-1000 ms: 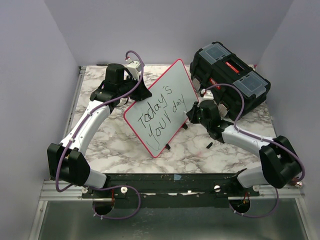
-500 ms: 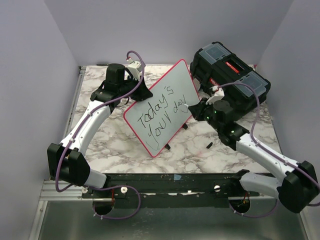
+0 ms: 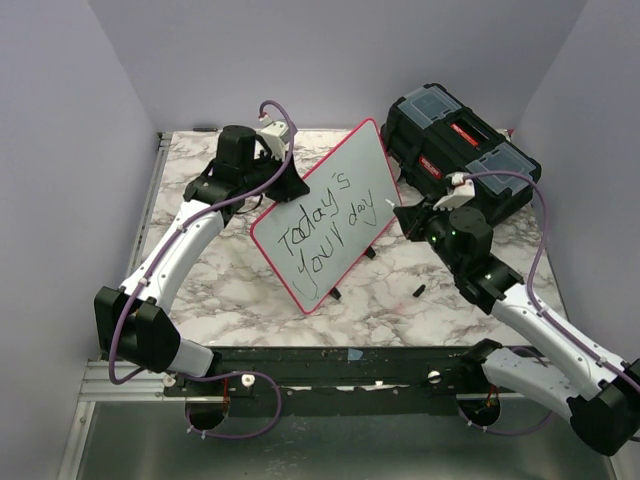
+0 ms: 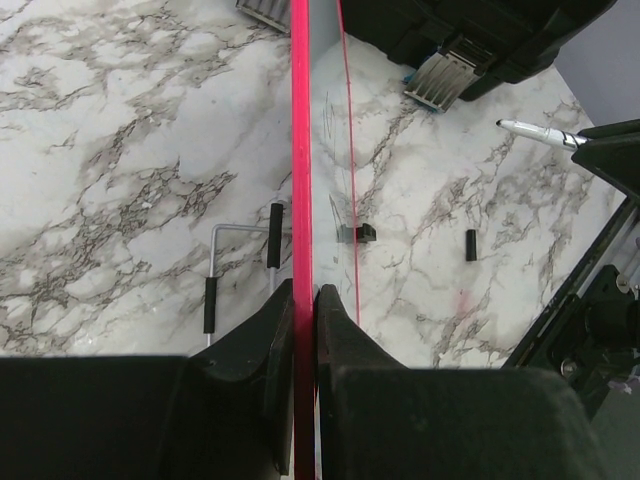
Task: Write a sentence on the whiteboard
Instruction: Put down the whiteboard on the whiteboard stand.
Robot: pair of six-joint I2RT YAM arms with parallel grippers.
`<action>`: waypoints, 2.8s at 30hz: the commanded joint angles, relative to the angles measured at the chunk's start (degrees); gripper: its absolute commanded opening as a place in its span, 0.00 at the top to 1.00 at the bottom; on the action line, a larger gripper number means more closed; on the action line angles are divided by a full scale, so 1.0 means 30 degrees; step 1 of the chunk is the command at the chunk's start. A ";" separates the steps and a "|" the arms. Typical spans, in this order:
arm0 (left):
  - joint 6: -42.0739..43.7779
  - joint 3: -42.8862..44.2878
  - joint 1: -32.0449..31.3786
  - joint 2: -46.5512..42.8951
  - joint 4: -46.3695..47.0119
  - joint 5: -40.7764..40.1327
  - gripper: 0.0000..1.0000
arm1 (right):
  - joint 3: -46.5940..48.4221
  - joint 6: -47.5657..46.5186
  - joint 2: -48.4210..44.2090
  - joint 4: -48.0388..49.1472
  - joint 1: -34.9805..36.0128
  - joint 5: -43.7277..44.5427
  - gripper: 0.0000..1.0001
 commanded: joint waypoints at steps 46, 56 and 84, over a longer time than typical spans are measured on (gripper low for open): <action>-0.1728 -0.8185 -0.1370 -0.0772 0.0333 -0.5561 1.00 | -0.0848 0.0598 -0.1303 -0.1845 0.0080 -0.0481 0.99; -0.1464 -0.8847 -0.1366 -0.1075 0.1103 -0.6730 1.00 | -0.1115 0.0875 -0.1071 -0.1699 0.0080 -0.0759 0.99; -0.1743 -1.0294 -0.1365 -0.3894 0.1406 -0.7597 0.85 | -0.1285 0.0976 -0.1576 -0.2231 0.0083 -0.0675 0.99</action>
